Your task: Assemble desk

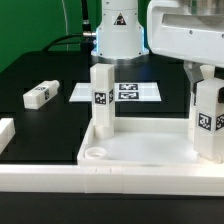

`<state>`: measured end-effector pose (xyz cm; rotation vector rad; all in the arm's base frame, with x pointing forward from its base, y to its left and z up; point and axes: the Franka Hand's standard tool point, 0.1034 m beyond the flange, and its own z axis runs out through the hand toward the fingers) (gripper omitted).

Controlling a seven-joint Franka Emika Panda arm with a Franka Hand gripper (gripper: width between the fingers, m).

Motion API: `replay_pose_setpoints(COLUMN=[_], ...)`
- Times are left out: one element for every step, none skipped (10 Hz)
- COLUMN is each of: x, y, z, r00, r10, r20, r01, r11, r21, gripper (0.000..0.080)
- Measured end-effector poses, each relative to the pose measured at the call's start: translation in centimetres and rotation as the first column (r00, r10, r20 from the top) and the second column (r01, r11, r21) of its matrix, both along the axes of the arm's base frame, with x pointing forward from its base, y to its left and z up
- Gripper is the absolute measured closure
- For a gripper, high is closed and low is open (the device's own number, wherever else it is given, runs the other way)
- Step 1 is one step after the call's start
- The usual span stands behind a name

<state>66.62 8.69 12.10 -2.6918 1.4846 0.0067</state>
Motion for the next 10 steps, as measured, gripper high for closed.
replay_pose_setpoints(x=[-0.02,-0.03,-0.03,-0.04,-0.13,-0.15,-0.16,-0.17,-0.14,-0.14], y=[0.09,0.12,0.12,0.10,0.08,0.08,0.23,0.39,0.44,0.48], z=[-0.01,-0.02,-0.02,-0.03,-0.07,-0.07,-0.06,-0.06,-0.04,-0.05], r00=[0.998,0.994,0.995,0.998,1.000,0.998,0.985,0.968,0.937,0.896], r10=[-0.061,-0.105,-0.100,-0.059,-0.023,0.070,0.171,0.251,0.348,0.444], r20=[-0.004,-0.007,-0.007,-0.005,-0.007,-0.002,0.003,0.007,0.013,0.017], r01=[0.061,0.105,0.100,0.059,0.023,-0.070,-0.171,-0.251,-0.348,-0.443], r11=[0.998,0.995,0.995,0.998,1.000,0.998,0.985,0.968,0.937,0.896], r21=[0.002,0.003,0.003,0.001,-0.001,-0.010,-0.013,-0.016,-0.021,-0.025], gripper=[0.0509,0.0509,0.0509,0.0329,0.0211,0.0169,0.0169,0.0153,0.0153,0.0151])
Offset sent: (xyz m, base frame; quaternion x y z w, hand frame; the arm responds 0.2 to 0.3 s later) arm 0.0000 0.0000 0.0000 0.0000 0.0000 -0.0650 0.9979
